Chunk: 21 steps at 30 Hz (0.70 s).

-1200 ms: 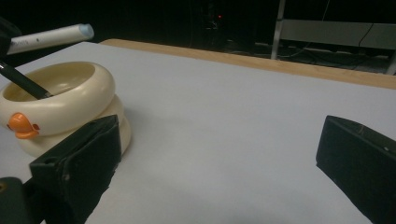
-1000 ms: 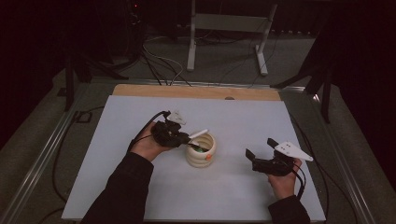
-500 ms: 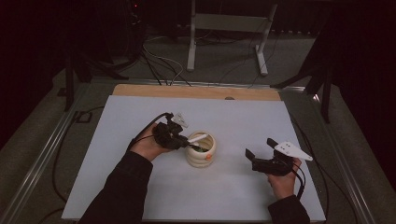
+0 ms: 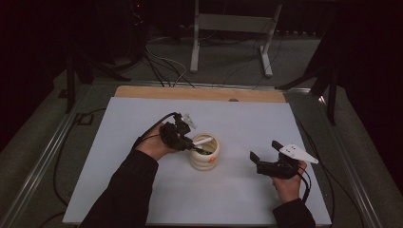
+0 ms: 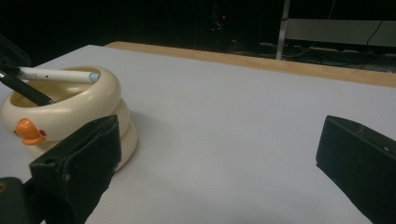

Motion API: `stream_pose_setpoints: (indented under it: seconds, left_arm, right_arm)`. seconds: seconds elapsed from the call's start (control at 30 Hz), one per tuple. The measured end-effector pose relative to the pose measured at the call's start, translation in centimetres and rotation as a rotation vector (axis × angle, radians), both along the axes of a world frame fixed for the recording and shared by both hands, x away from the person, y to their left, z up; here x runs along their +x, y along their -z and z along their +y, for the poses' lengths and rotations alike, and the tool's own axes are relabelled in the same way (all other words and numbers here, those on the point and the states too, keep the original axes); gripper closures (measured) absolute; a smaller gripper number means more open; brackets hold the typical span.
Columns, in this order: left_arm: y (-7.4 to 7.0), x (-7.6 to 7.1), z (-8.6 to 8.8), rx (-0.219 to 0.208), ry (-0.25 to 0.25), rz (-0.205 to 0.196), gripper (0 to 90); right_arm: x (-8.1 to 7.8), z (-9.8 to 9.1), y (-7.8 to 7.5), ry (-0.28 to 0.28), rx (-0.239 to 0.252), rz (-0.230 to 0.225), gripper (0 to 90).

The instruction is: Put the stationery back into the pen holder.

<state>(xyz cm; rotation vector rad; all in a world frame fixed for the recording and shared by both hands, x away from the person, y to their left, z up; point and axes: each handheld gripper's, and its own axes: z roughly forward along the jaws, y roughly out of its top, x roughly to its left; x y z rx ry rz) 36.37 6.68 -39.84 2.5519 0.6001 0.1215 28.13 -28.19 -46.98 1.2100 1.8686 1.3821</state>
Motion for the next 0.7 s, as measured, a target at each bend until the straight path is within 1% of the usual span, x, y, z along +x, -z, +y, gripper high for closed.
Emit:
stream_pose_setpoints:
  seconds: [0.33, 0.4, 0.53, 0.67, 0.7]
  left_arm:
    - [-0.29, 0.25, -0.3, 0.032, 0.007, 0.021, 79.1]
    - [-0.33, 0.32, -0.46, 0.032, 0.007, 0.026, 79.1]
    - [-0.47, 0.48, -0.6, 0.051, 0.004, 0.031, 79.1]
    - [-0.53, 0.67, -0.66, 0.05, 0.001, 0.034, 79.1]
    - [-0.54, 0.68, -0.66, 0.043, -0.002, 0.033, 79.1]
  right_arm:
    - [0.03, 0.02, 0.03, -0.002, -0.001, -0.002, 0.1]
    - [0.03, 0.03, 0.05, -0.003, -0.002, -0.002, 0.1]
    - [0.04, 0.01, 0.04, -0.003, -0.001, -0.002, 0.1]
    - [0.03, 0.03, 0.04, -0.003, -0.002, -0.002, 0.2]
    - [0.03, 0.03, 0.05, -0.003, -0.002, -0.002, 0.1]
